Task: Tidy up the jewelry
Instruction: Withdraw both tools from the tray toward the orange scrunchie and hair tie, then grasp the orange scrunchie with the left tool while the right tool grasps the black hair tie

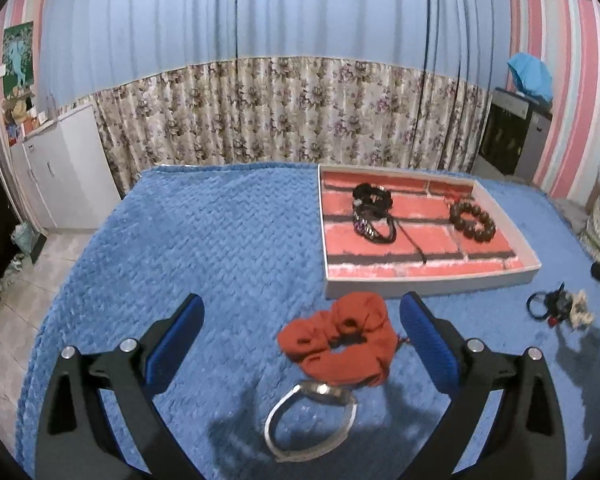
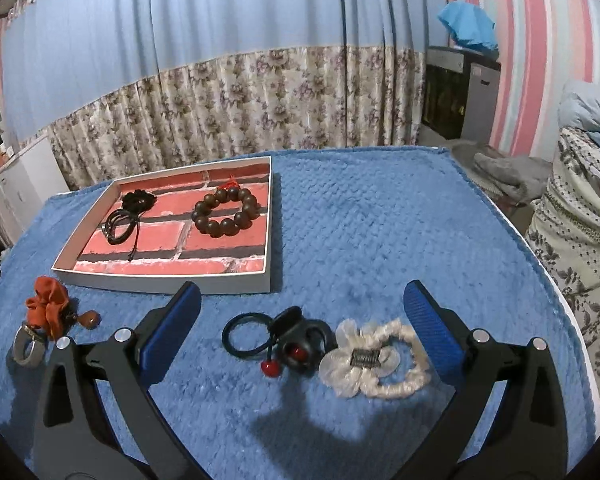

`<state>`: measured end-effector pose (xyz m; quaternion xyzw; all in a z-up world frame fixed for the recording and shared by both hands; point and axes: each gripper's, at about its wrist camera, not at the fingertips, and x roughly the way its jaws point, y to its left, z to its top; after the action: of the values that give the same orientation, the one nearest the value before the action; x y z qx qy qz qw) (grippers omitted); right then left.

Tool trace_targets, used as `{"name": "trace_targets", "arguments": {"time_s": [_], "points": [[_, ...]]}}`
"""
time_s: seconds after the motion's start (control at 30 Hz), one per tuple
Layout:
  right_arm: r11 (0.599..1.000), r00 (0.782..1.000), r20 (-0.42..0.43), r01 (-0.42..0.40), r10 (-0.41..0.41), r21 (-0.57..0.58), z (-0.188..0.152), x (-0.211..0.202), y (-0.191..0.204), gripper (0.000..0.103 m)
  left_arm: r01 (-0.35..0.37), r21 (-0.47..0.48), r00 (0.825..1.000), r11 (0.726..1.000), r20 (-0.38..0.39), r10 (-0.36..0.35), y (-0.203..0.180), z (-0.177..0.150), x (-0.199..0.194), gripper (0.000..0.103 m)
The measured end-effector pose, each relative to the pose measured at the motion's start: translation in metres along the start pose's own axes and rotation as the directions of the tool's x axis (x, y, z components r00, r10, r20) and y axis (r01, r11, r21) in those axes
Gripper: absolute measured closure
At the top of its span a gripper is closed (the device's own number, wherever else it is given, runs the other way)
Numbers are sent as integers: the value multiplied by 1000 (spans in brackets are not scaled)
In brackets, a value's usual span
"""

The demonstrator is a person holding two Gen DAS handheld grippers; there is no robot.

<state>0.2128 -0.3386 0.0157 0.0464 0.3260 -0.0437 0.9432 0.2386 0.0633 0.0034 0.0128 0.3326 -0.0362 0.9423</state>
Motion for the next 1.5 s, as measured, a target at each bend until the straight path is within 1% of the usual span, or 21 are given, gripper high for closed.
{"name": "trace_targets", "arguments": {"time_s": [0.1,0.27,0.3,0.4,0.47,0.53,0.63,0.73,0.9,0.97,1.03,1.1,1.13,1.23,1.27,1.3,1.33,1.37,1.4,1.47,1.5], "points": [[1000,1000,17,4,-4,-15,-7,-2,7,4,20,-10,1000,1000,-15,-20,0,-5,5,7],[998,1000,-22,8,-9,-56,-22,10,24,6,24,-47,998,999,-55,-27,8,-12,20,7],[998,999,-33,12,-14,-64,-25,12,27,8,27,-51,998,998,-61,-31,9,-13,22,7],[998,997,-82,-6,1,-68,-33,21,34,18,31,-55,996,998,-78,-35,12,-17,28,7],[997,994,-109,-28,20,-67,-37,27,37,29,37,-60,995,997,-86,-42,14,-18,30,7],[996,990,-134,-50,40,-71,-39,34,42,34,45,-59,995,997,-84,-50,15,-18,32,7],[995,989,-145,-49,36,-85,-36,43,48,40,43,-46,994,998,-98,-48,14,-17,38,7],[994,985,-167,-66,50,-92,-32,53,54,43,56,-43,991,997,-117,-61,14,-15,44,7],[991,978,-206,-65,40,-115,-30,73,63,46,83,-50,984,995,-155,-90,17,-13,58,8],[991,974,-226,-52,23,-124,-30,84,67,48,85,-43,983,995,-163,-91,16,-13,63,8],[990,970,-244,-46,12,-134,-30,93,69,51,82,-34,979,996,-185,-87,16,-15,71,10],[990,965,-261,-41,4,-138,-31,100,70,55,85,-30,975,996,-202,-89,15,-17,77,17],[990,963,-270,-47,10,-130,-31,104,70,58,95,-30,972,995,-214,-99,15,-18,81,19],[992,962,-272,-50,17,-117,-32,108,69,61,108,-35,968,994,-222,-113,15,-20,85,20],[992,963,-271,-52,20,-113,-32,109,69,64,109,-32,968,994,-222,-113,14,-19,87,21],[993,962,-270,-62,32,-102,-31,109,67,67,111,-30,969,993,-221,-115,13,-18,87,25],[993,963,-268,-66,38,-96,-31,109,67,72,121,-27,967,992,-221,-124,12,-18,89,30],[993,963,-266,-70,43,-91,-31,109,66,75,139,-28,963,990,-229,-142,11,-18,91,41],[994,963,-264,-73,48,-86,-31,109,65,76,150,-31,959,988,-239,-153,10,-18,93,44],[994,964,-258,-79,58,-71,-31,108,62,81,141,-18,961,990,-238,-141,7,-18,96,44],[995,965,-255,-77,59,-64,-32,108,60,83,139,-10,962,990,-236,-137,6,-19,96,46]]}}
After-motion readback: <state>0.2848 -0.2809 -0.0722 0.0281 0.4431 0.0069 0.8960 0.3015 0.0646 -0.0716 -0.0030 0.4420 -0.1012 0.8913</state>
